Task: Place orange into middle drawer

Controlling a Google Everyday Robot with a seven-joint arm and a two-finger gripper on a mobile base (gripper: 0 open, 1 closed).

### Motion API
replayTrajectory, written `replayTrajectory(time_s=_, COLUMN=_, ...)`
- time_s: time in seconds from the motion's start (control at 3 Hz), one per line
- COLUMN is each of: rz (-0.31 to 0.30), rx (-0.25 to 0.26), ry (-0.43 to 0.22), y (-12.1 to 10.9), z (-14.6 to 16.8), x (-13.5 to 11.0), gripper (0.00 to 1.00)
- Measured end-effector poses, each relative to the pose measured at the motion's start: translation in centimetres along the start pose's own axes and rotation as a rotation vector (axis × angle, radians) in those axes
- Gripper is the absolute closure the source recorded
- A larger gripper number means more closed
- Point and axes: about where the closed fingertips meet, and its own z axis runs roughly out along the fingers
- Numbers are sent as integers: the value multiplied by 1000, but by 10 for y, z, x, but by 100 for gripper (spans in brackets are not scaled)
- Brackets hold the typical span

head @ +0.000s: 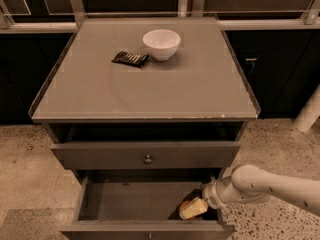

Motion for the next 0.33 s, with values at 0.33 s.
replayTrajectory(time_s=0.33, rz=0, rx=0, ry=0, y=0, z=0, x=0, gripper=0)
